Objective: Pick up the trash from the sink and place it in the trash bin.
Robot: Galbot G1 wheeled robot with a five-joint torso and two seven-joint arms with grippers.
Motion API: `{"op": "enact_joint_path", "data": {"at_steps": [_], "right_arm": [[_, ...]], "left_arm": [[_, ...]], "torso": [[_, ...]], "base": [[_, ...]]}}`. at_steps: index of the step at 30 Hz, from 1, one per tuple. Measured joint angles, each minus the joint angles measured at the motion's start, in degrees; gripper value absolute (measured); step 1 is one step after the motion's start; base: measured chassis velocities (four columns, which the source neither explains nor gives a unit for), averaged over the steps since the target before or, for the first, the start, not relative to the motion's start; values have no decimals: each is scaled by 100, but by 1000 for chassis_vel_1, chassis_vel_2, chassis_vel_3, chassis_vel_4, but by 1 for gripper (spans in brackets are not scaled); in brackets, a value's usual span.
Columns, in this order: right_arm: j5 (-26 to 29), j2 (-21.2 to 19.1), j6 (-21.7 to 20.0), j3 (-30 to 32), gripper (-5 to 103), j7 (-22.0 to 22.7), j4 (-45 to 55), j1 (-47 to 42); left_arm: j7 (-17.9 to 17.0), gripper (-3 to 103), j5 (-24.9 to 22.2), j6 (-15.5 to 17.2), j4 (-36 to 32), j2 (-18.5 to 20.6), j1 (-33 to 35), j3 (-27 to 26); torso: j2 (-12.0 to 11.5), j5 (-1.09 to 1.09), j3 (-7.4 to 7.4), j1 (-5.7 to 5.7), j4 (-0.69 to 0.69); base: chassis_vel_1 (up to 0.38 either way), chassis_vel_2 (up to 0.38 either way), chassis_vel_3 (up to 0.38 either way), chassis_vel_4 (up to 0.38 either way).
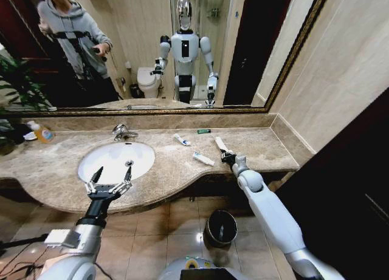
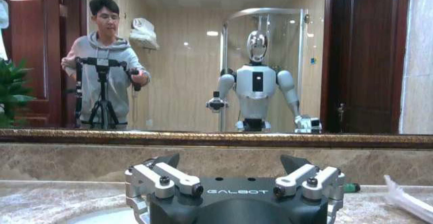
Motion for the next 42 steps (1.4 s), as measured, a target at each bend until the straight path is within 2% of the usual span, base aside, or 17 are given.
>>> {"op": "enact_joint_path", "data": {"at_steps": [6, 7, 9, 11, 17, 20, 25, 26, 29, 32, 37, 39, 40, 42], "right_arm": [[73, -175, 235, 400, 0, 7, 431, -359], [257, -202, 463, 651, 0, -74, 641, -573], [336, -206, 566, 760, 0, -106, 737, -675], [594, -226, 832, 1125, 0, -129, 1143, -1085], [762, -191, 1283, 1537, 0, 168, 1804, -2102], [536, 63, 1675, 1797, 0, 211, 2255, -3193], [403, 298, 1967, 1982, 0, 144, 2419, -3877], [366, 447, 2295, 2047, 0, 123, 2448, -4498], [308, 544, 2531, 2018, 0, 122, 2427, -4940], [92, 865, 2854, 1940, 0, 104, 2209, -5421], [-288, 1070, 2746, 1689, 0, 64, 1764, -5445], [-487, 1163, 2355, 1528, 0, -3, 1471, -5346], [-487, 1163, 2355, 1528, 0, -3, 1471, -5346], [-778, 1191, 1724, 1368, 0, -169, 1038, -5119]], "left_arm": [[0, 100, 0, 0, 0, 0, 0, 0], [0, 100, 0, 0, 0, 0, 0, 0], [0, 100, 0, 0, 0, 0, 0, 0], [0, 100, 0, 0, 0, 0, 0, 0], [1, 100, 0, 0, 0, 0, 0, 0], [0, 100, 0, 0, 0, 0, 0, 0], [0, 100, 0, 0, 0, 0, 0, 0], [0, 100, 0, 0, 0, 0, 0, 0], [0, 100, 0, 0, 0, 0, 0, 0], [0, 100, 0, 0, 0, 0, 0, 0], [0, 100, 0, 0, 0, 0, 0, 0], [0, 100, 0, 0, 0, 0, 0, 0], [0, 100, 0, 0, 0, 0, 0, 0], [0, 100, 0, 0, 0, 0, 0, 0]], "torso": [[0, 0, 0, 0, 0], [0, -1, 0, 0, 0], [0, 0, 0, 0, 0], [0, -1, 0, 0, 0], [0, -1, -1, 0, 0], [0, -1, -1, -1, 0], [0, -1, -1, -1, 0], [0, -1, -1, -1, -1], [1, -1, -1, -1, -2], [1, -2, -1, -1, -1], [1, -1, 0, -1, 0], [1, 0, 0, -1, -1], [1, 0, 0, -1, -1], [0, -1, 0, -1, 0]], "base": [[0, 0, 0, 0], [0, 0, 0, 0], [0, 0, 0, 0], [0, 0, 0, 0], [0, 0, 0, 0], [0, 0, 0, 0], [0, 0, 0, 0], [0, 0, 0, 0], [0, 0, 0, 0], [0, 0, 0, 0], [0, 0, 0, 0], [0, 0, 0, 0], [0, 0, 0, 0], [0, 0, 0, 0]]}}
